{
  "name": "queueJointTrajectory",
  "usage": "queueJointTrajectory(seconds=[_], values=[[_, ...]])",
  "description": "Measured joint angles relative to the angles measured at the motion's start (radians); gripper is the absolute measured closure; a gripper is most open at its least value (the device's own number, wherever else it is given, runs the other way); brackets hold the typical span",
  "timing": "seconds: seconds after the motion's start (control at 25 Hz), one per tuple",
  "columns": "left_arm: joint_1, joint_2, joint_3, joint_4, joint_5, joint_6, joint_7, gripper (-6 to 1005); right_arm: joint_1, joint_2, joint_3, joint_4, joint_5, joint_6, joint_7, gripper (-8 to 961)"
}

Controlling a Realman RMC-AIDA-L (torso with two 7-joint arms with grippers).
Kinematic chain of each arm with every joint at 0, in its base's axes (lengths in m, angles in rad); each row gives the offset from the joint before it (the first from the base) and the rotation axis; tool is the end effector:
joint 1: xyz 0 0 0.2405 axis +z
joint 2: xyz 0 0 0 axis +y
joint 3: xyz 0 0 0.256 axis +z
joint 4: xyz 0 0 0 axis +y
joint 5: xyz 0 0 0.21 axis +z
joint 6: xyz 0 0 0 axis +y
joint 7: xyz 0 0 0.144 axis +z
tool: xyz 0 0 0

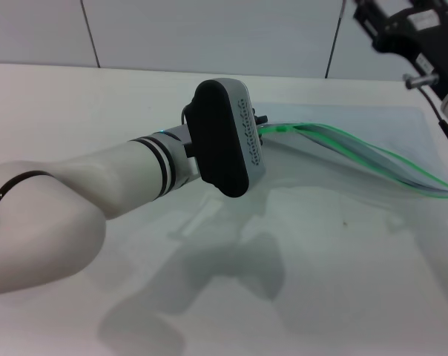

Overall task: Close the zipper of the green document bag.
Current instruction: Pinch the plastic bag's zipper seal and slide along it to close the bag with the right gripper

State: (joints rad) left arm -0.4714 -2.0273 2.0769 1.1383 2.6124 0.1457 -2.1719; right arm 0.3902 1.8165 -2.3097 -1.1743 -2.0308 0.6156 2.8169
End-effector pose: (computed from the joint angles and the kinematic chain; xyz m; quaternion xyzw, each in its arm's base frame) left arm -0.1511 0.3780 -0.0889 -0.8955 0.1651 0.0294 0.4122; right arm 0.1690 0.3767 0.0025 -0.7492 0.2026 0.3683 0.5118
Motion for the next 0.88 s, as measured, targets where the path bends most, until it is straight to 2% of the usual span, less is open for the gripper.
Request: queueJointTrajectory(seconds=[0.24,0.4,0.56,0.68,0.88], values=[[0.000,-0.001,0.000,0.000,-0.004,-0.004,-0.001,944,0.016,0.010,0.006,-0.003,0.094,-0.012,0.000,312],[-0.004,0.000,0.000,-0.001,-0.021,-0.005,-0.002,944,0.053,0.000,0.037,0.010,0.054,-0.157,0.000,313],[-0.005,0.001,0.000,-0.004,-0.023,-0.005,-0.002,944,0.089,-0.021,0.073,0.014,-0.046,-0.340,0.000,313],[-0.006,0.001,-0.001,-0.005,-0.023,-0.005,-0.002,944,0.113,-0.027,0.107,0.009,-0.118,-0.467,-0.002,313],[-0.007,0.000,-0.005,-0.006,-0.023,-0.005,-0.002,945,0.125,-0.029,0.130,0.003,-0.201,-0.558,-0.004,312]])
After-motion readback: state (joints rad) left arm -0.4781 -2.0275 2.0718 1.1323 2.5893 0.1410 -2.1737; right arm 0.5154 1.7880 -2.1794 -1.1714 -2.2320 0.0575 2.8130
